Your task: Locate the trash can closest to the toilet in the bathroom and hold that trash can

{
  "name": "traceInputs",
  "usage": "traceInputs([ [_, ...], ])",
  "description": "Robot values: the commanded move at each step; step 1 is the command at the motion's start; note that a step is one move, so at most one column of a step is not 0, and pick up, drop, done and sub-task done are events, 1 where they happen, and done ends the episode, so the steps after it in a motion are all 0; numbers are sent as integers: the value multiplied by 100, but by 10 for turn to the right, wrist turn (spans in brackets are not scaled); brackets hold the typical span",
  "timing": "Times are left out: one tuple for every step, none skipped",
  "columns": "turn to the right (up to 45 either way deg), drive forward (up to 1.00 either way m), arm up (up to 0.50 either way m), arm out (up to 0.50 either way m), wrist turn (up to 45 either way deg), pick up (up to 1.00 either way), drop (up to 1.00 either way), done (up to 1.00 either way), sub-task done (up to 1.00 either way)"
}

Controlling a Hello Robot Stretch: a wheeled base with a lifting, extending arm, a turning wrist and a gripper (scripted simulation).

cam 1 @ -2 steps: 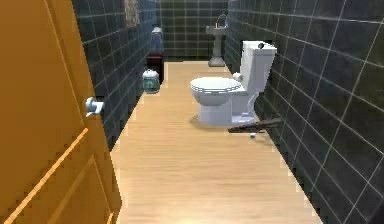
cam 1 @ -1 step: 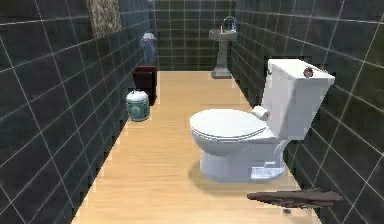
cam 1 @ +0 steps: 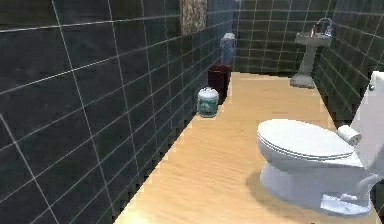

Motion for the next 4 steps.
traceInputs([
  [0,85,0,0,0,0,0,0,0],
  [450,0,0,0,0,0,0,0,0],
  [-60,0,0,0,0,0,0,0,0],
  [0,45,0,0,0,0,0,0,0],
])
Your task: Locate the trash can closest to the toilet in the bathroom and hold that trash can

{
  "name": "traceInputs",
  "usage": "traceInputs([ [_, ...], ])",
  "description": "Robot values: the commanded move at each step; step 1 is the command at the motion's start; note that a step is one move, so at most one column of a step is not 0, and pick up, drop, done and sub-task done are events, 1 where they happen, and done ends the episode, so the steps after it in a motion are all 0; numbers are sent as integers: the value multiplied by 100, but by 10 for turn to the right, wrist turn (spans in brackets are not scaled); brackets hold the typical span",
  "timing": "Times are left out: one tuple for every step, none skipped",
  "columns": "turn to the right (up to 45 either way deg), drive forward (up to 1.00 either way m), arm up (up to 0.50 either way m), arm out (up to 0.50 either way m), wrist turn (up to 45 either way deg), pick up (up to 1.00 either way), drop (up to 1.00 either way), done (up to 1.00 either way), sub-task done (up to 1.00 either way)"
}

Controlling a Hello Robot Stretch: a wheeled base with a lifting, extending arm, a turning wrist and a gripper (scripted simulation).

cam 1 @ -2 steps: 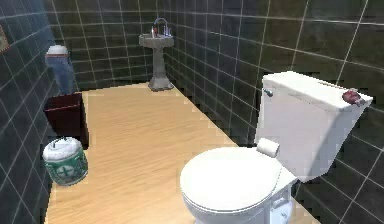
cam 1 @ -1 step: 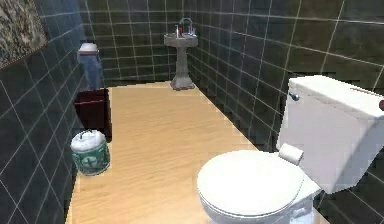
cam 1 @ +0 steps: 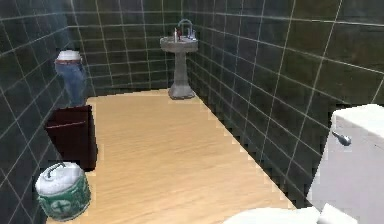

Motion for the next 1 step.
traceInputs([
  [-150,0,0,0,0,0,0,0,0],
])
